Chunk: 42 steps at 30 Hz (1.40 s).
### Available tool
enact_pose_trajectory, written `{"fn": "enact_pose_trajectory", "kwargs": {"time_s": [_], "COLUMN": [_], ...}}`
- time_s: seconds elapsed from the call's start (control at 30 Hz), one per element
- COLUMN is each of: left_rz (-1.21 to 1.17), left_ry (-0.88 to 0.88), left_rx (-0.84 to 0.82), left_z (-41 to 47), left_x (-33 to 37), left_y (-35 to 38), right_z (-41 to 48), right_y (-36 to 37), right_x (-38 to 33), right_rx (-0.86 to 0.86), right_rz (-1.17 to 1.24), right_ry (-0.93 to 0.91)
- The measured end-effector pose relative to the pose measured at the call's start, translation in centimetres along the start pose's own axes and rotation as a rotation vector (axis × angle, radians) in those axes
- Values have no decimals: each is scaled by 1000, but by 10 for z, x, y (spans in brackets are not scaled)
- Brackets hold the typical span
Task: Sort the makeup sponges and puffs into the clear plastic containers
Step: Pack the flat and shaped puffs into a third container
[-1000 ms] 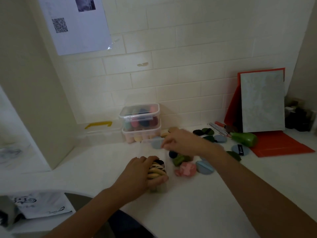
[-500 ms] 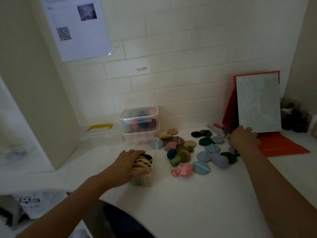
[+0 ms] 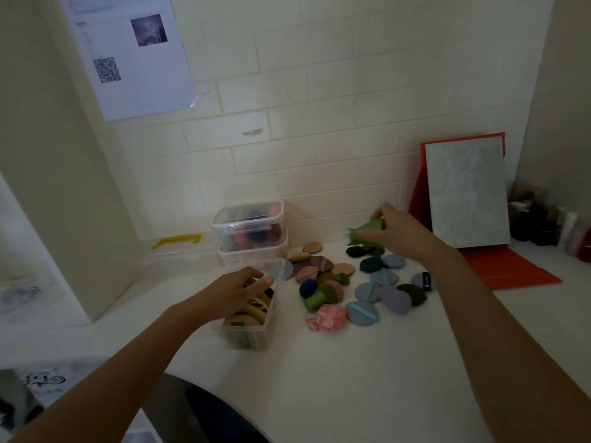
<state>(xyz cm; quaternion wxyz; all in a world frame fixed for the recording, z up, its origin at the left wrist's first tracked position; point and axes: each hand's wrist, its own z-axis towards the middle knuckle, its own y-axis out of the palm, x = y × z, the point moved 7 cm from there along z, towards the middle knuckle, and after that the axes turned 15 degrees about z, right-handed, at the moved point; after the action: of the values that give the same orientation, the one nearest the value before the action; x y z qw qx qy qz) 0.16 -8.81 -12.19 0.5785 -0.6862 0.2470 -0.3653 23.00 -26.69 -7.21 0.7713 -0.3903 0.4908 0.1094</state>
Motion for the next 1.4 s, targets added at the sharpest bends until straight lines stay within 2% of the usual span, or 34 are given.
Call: {"fn": "enact_pose_trajectory", "kwargs": {"time_s": [0.2, 0.37, 0.53, 0.7, 0.83, 0.9, 1.03, 1.1, 1.2, 1.3, 1.4], "left_rz": [-29, -39, -68, -89, -179, -139, -244, -347, -444, -496, -515], "left_ry": [-43, -51, 84, 268, 188, 115, 107, 155, 157, 172, 215], "left_rx": [-61, -75, 102, 110, 281, 332, 121, 120, 24, -68, -155], "left_z": [19, 30, 28, 11, 11, 13, 16, 11, 2, -4, -11], "left_x": [-6, 1, 21, 70, 90, 94, 94, 88, 81, 82, 83], "left_y": [0, -2, -23, -21, -22, -24, -6, -11, -12, -10, -10], "right_z": [-13, -18, -19, -21, -31, -35, -36, -34, -31, -30, -32], "right_y": [41, 56, 58, 65, 78, 81, 83, 84, 92, 98, 101], "right_x": [-47, -53, -56, -61, -73, -79, -81, -79, -74, -71, -73], "right_rx": [-130, -153, -140, -87, -17, -2, -127, -144, -186, -207, -203], "right_rz": [34, -8, 52, 110, 75, 108, 338, 408, 479, 519, 455], "right_ry": [-221, -238, -278, -239, -287, -326, -318, -327, -329, -322, -335]}}
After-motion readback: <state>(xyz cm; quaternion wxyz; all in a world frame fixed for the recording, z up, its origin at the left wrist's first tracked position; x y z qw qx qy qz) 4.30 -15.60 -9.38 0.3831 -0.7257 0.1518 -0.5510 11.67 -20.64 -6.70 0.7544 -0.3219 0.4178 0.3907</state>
